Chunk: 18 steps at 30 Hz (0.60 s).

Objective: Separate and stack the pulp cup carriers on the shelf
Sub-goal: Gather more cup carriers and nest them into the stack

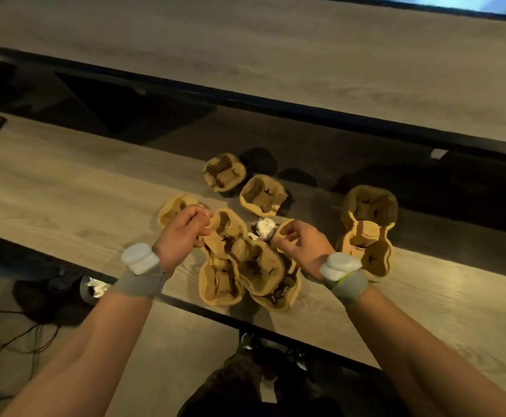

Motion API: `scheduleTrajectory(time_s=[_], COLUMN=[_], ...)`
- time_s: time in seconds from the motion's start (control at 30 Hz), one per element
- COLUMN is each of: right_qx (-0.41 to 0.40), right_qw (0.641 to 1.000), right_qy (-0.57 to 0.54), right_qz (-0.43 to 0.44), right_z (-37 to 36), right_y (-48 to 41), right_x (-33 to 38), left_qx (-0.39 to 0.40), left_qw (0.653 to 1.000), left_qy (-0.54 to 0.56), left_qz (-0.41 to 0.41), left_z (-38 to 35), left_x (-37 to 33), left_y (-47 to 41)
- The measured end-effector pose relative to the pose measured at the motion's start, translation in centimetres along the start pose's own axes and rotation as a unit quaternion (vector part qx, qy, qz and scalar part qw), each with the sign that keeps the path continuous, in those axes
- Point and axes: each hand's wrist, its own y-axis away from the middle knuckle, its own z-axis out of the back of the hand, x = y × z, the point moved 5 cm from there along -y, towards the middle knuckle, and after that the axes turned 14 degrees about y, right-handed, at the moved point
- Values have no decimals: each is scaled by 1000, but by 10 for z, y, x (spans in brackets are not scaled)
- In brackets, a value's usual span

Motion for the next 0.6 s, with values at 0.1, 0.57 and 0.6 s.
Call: scheduleTrajectory(time_s=[0.1, 0.57, 0.6], right_qx=[15, 32, 19], right_qw=[999, 992, 985], right_qy=[42, -121, -170], right_qz=[10, -23, -23], right_z=[-17, -15, -6], right_y=[-4, 5, 10], right_x=[13, 2, 0], left_qx=[-3, 28, 43], left_qw=[1000, 999, 999], left_qy=[1, 2, 3], left_qz=[7, 28, 31], left_z=[10, 6, -4], left_x=[12, 34, 34], left_y=[2, -6, -6])
